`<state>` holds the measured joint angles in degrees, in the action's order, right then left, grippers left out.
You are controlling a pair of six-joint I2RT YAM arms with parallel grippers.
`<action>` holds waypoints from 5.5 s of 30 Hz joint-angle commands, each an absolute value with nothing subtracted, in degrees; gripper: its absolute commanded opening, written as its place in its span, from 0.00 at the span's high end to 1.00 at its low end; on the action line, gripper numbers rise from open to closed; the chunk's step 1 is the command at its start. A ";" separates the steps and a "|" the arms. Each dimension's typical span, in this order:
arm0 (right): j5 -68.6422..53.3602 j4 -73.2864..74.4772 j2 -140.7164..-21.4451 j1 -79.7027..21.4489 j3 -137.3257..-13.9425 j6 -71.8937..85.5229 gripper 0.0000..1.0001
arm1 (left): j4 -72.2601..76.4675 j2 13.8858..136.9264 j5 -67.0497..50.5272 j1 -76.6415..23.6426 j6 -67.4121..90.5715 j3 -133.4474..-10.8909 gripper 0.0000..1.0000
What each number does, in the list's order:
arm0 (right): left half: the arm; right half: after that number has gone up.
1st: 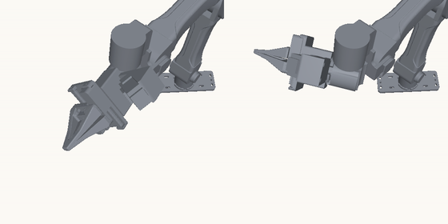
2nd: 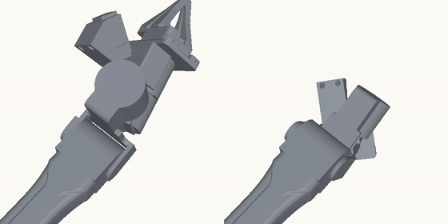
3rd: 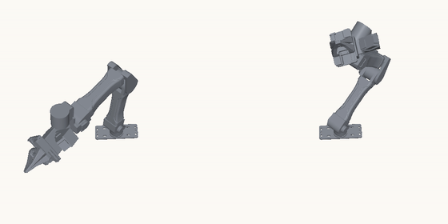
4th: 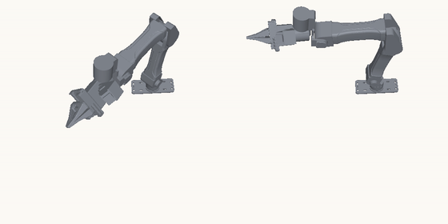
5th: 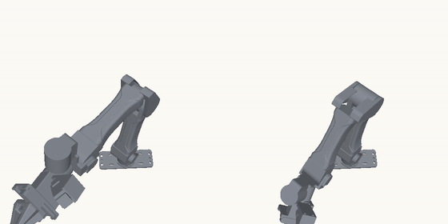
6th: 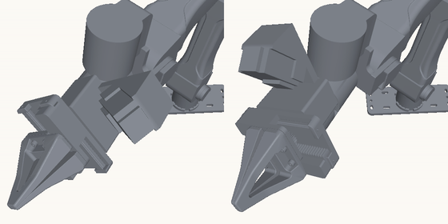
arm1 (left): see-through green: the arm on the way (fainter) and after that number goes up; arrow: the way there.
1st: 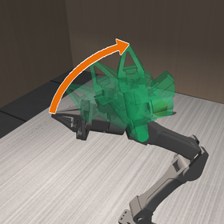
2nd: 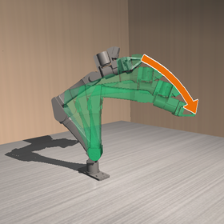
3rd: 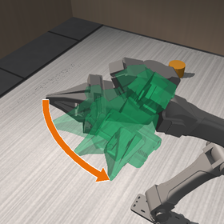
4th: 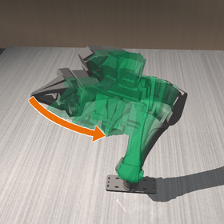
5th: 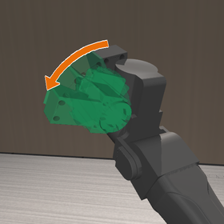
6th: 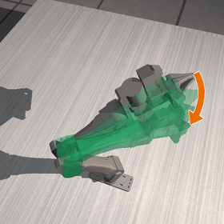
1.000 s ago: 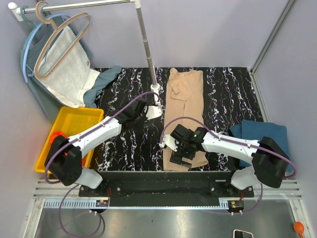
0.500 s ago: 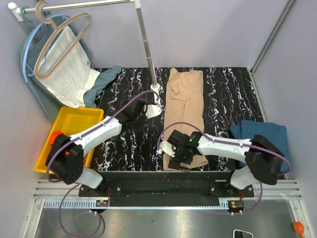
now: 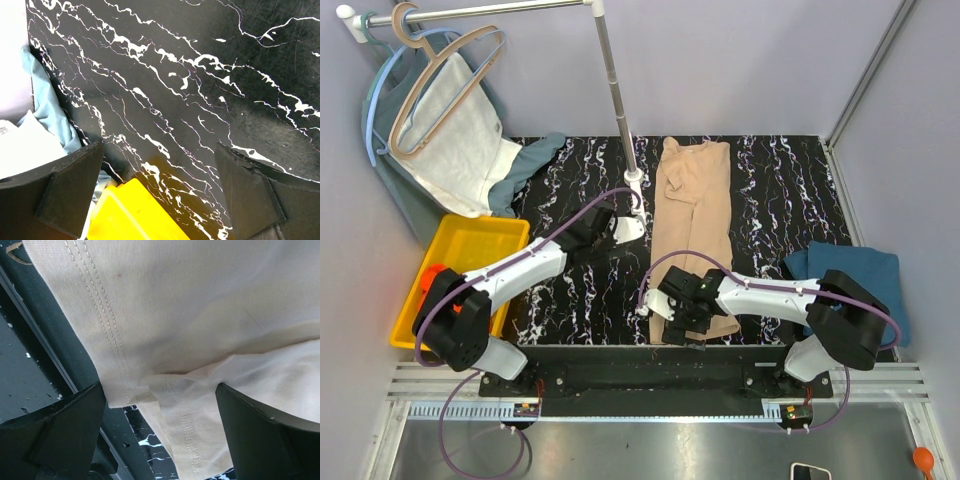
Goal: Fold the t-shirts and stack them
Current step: Fold the tshirt
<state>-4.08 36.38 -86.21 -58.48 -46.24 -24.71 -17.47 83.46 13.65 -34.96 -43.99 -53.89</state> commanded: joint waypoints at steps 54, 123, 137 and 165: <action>-13.09 42.27 -88.77 -56.16 -54.05 -28.39 1.00 | -8.00 84.11 11.87 -28.83 -44.30 -52.20 0.01; 2.37 39.90 -116.19 -26.81 -94.56 -46.67 0.58 | -5.19 87.36 9.49 -25.58 -45.44 -50.19 0.01; 6.85 38.67 -120.06 -25.31 -101.68 -46.32 0.51 | -3.96 87.28 10.11 -25.58 -45.88 -48.96 0.01; 2.90 36.21 -81.22 -25.93 -60.57 -35.77 0.01 | -23.28 96.06 -14.41 -31.63 -37.18 -68.46 0.01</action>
<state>6.20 36.21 -85.69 -25.50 -65.10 -37.65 -18.61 92.82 -7.49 -28.84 -40.27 -64.40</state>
